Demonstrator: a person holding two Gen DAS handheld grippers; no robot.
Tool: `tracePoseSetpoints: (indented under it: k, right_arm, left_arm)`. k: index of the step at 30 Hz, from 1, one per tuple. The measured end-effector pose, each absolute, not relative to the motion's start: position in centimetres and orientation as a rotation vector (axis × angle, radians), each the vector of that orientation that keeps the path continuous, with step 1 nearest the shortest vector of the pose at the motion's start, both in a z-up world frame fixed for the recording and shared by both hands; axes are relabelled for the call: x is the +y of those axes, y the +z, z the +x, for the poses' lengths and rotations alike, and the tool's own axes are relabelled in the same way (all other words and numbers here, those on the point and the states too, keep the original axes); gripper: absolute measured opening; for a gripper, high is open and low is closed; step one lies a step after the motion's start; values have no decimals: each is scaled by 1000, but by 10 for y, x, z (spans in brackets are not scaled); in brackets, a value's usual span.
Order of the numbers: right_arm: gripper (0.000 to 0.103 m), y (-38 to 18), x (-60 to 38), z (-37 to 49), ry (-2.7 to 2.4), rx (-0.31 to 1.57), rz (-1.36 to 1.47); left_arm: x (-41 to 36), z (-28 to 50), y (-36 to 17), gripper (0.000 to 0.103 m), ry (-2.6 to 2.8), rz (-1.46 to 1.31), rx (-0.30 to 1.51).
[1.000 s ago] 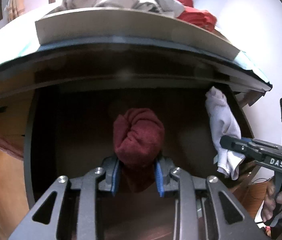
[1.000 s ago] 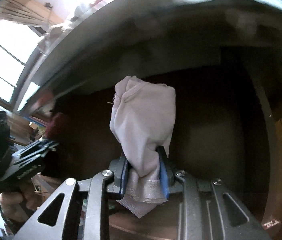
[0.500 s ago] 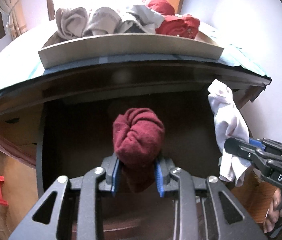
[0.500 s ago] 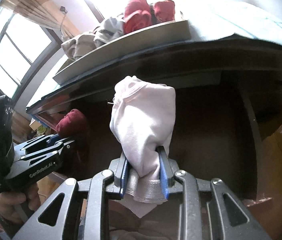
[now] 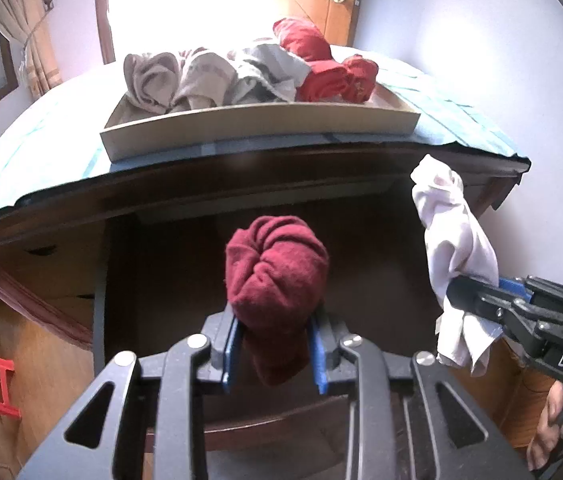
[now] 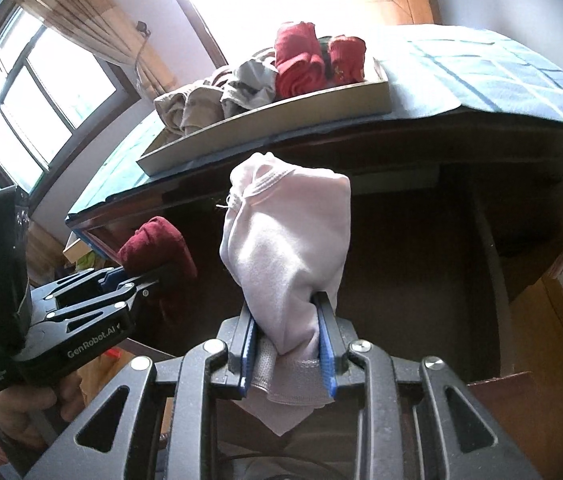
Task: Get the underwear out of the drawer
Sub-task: 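Lift the white underwear and dark red sock out of the drawer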
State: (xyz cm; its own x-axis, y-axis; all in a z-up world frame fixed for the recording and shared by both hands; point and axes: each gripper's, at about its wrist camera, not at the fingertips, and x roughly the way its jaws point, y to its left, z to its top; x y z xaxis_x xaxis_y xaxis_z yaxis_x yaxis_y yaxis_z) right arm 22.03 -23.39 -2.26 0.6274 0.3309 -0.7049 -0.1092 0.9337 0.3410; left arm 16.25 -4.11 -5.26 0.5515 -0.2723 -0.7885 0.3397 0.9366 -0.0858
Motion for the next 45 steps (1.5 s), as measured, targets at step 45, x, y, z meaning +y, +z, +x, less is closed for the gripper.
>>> tracePoseSetpoints:
  k: [45]
  right_arm:
    - [29, 31, -240, 175, 281, 698, 263]
  left_arm:
    - [-50, 131, -6, 28, -397, 81, 785]
